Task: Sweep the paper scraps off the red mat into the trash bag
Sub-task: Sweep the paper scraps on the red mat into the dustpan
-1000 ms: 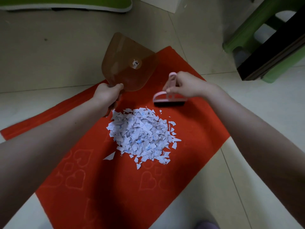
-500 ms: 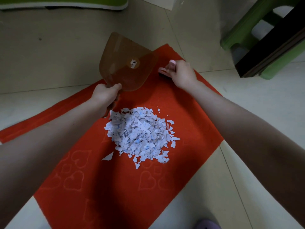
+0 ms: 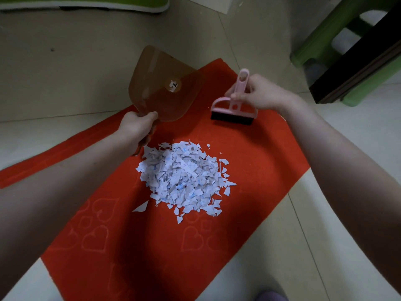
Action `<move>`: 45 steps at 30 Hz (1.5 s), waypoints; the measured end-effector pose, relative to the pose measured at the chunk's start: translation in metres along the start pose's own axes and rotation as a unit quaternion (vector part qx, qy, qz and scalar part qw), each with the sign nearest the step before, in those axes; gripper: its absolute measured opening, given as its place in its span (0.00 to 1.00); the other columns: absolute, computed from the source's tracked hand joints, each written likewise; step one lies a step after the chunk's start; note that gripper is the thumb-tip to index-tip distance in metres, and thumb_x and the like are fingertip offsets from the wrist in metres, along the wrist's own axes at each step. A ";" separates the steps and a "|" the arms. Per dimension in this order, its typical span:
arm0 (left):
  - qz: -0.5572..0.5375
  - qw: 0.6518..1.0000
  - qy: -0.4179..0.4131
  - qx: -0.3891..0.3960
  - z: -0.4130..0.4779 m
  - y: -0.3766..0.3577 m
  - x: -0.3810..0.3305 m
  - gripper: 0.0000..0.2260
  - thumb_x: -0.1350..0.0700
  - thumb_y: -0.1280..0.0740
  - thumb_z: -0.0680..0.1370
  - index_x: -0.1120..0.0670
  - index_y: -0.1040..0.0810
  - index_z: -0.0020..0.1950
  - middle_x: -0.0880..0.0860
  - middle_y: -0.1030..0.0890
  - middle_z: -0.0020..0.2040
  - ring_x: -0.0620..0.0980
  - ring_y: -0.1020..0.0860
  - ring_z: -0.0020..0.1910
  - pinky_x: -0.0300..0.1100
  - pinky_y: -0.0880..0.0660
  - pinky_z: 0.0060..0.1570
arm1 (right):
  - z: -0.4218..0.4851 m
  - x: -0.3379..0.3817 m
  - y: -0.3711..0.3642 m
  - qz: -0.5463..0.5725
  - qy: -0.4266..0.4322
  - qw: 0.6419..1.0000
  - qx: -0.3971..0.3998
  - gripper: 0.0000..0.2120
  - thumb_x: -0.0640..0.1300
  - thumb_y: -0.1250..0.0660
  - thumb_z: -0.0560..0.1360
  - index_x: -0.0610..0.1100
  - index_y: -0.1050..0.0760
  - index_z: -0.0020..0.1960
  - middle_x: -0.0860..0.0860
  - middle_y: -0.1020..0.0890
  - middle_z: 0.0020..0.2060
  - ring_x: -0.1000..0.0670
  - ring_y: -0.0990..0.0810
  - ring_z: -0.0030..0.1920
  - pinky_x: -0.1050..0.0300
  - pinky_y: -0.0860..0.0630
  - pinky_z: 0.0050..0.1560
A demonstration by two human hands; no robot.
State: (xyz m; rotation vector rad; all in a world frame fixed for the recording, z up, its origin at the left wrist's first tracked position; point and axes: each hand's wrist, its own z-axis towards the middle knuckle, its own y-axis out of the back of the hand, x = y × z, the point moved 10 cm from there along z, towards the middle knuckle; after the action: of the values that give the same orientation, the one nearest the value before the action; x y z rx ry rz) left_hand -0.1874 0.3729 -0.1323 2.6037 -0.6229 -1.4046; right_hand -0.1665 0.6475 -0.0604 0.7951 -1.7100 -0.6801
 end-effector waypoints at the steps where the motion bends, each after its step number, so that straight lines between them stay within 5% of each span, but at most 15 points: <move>1: 0.000 1.000 -0.001 0.002 0.000 -0.001 0.000 0.15 0.52 0.37 0.80 0.56 0.31 0.35 0.53 0.32 0.29 0.42 0.38 0.12 0.26 0.43 0.17 | 0.003 -0.005 0.003 0.002 -0.012 0.999 -0.041 0.10 0.38 0.36 0.78 0.39 0.21 0.57 0.46 0.18 0.51 0.51 0.21 0.51 0.58 0.26 0.56; 7: -0.005 1.000 -0.003 0.006 -0.002 -0.003 0.000 0.15 0.53 0.37 0.80 0.56 0.32 0.35 0.53 0.32 0.29 0.45 0.36 0.16 0.28 0.42 0.16 | 0.020 -0.015 -0.005 -0.058 -0.020 0.983 -0.174 0.11 0.45 0.39 0.77 0.46 0.20 0.55 0.48 0.17 0.52 0.45 0.20 0.56 0.50 0.24 0.55; 10: -0.004 1.000 0.001 -0.001 -0.001 0.002 0.001 0.15 0.52 0.37 0.81 0.56 0.31 0.35 0.53 0.32 0.30 0.48 0.36 0.23 0.28 0.42 0.16 | 0.027 -0.003 -0.018 -0.183 0.014 0.966 -0.182 0.11 0.44 0.41 0.79 0.46 0.21 0.55 0.46 0.22 0.54 0.42 0.26 0.58 0.47 0.25 0.49; 13: -0.002 1.000 0.002 -0.005 0.002 0.006 0.004 0.16 0.52 0.37 0.80 0.56 0.31 0.34 0.52 0.31 0.29 0.45 0.36 0.17 0.28 0.42 0.16 | 0.036 -0.014 -0.031 -0.274 -0.003 0.943 -0.188 0.09 0.39 0.39 0.78 0.41 0.22 0.54 0.42 0.28 0.55 0.41 0.29 0.58 0.52 0.32 0.39; 17: 0.002 1.000 0.007 -0.003 0.007 0.006 0.009 0.17 0.51 0.37 0.80 0.55 0.31 0.33 0.52 0.32 0.28 0.45 0.36 0.18 0.29 0.42 0.16 | 0.048 -0.031 -0.047 -0.228 -0.008 0.957 -0.177 0.12 0.45 0.40 0.79 0.38 0.25 0.52 0.45 0.28 0.51 0.45 0.28 0.53 0.57 0.48 0.32; 21: 0.002 1.000 0.019 0.006 0.014 0.003 0.014 0.17 0.50 0.37 0.80 0.55 0.30 0.34 0.51 0.32 0.27 0.43 0.37 0.15 0.28 0.43 0.16 | 0.050 -0.021 -0.067 -0.289 0.042 0.944 -0.156 0.10 0.44 0.37 0.77 0.39 0.20 0.51 0.45 0.25 0.53 0.44 0.28 0.57 0.55 0.39 0.36; 25: -0.015 1.000 0.018 0.009 0.024 0.003 0.019 0.15 0.50 0.36 0.79 0.55 0.29 0.35 0.52 0.30 0.29 0.48 0.35 0.23 0.34 0.39 0.21 | 0.061 -0.029 -0.072 -0.263 0.014 0.952 -0.156 0.11 0.43 0.36 0.77 0.43 0.19 0.55 0.45 0.25 0.54 0.43 0.29 0.59 0.54 0.37 0.38; 30: -0.033 0.999 0.017 -0.003 0.033 0.008 0.025 0.15 0.51 0.36 0.80 0.56 0.28 0.35 0.52 0.30 0.29 0.46 0.35 0.20 0.34 0.39 0.21 | 0.069 -0.035 -0.082 -0.247 -0.023 0.956 -0.158 0.13 0.42 0.38 0.77 0.43 0.21 0.59 0.44 0.27 0.57 0.43 0.30 0.61 0.54 0.36 0.41; 35: -0.033 0.999 0.025 -0.005 0.038 0.009 0.030 0.15 0.51 0.36 0.80 0.56 0.29 0.35 0.53 0.30 0.30 0.46 0.35 0.21 0.32 0.39 0.19 | 0.069 -0.037 -0.085 -0.233 -0.030 0.955 -0.183 0.12 0.35 0.37 0.74 0.37 0.22 0.56 0.40 0.28 0.57 0.39 0.26 0.56 0.49 0.28 0.43; 43: -0.025 0.999 0.021 0.002 0.040 0.002 0.028 0.15 0.51 0.36 0.79 0.56 0.28 0.35 0.52 0.30 0.30 0.47 0.35 0.22 0.35 0.38 0.22 | 0.077 -0.034 -0.093 -0.279 0.012 0.948 -0.150 0.10 0.29 0.43 0.74 0.32 0.27 0.53 0.37 0.29 0.56 0.40 0.26 0.48 0.52 0.37 0.36; 45: -0.026 0.999 0.020 0.003 0.039 0.000 0.027 0.15 0.51 0.36 0.79 0.56 0.28 0.35 0.52 0.29 0.30 0.48 0.35 0.23 0.37 0.38 0.24 | 0.075 -0.031 -0.087 -0.263 0.018 0.950 -0.169 0.10 0.28 0.42 0.73 0.32 0.26 0.52 0.36 0.29 0.57 0.39 0.24 0.47 0.51 0.33 0.37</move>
State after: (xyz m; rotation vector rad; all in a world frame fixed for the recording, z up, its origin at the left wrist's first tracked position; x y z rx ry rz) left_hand -0.2062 0.3653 -0.1754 2.6640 -0.5589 -1.3639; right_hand -0.2182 0.6229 -0.1648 1.0139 -1.2944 -1.2746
